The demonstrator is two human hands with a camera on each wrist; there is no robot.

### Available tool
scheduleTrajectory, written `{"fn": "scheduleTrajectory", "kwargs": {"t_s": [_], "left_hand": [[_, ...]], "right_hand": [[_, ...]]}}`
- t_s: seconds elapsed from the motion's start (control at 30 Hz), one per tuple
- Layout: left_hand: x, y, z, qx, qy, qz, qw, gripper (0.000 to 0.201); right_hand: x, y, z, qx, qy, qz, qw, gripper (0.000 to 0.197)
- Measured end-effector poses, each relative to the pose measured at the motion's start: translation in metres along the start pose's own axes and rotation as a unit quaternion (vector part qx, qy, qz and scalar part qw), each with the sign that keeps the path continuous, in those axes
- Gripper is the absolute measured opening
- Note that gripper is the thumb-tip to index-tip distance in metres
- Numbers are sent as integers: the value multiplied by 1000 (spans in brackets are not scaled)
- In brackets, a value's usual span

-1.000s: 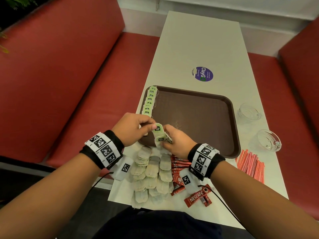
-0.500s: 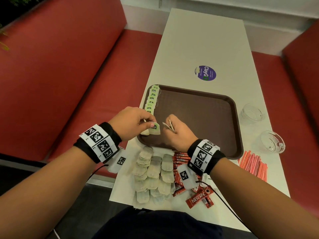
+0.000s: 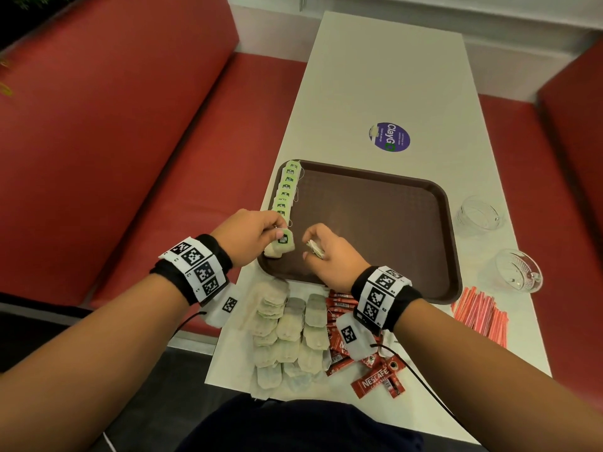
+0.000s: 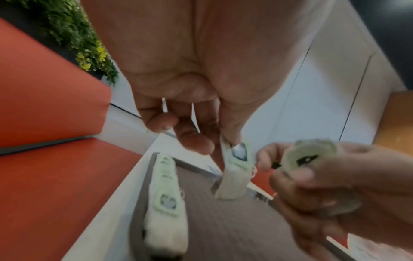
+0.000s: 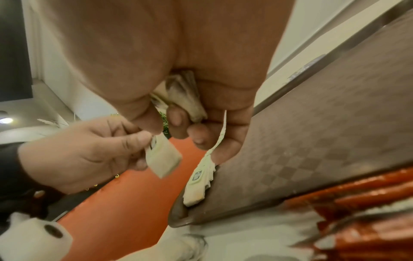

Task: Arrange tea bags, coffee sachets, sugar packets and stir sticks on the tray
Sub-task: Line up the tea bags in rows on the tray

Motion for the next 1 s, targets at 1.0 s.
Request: {"fn": "scheduleTrajectory", "kwargs": {"t_s": [1.0], "left_hand": [[24, -19, 43, 199, -77, -147, 966, 39]], "right_hand": [[-7, 20, -6, 49, -28, 49, 997, 5]]}}
Point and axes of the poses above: each hand's wrist, its own x-axis towards the middle knuckle, its own z-axis out of the palm, y = z × x, the point moved 6 cm from there along x, towards the middle knuckle, and after that the axes turned 3 degrees about -y, right-handed, at the moved point
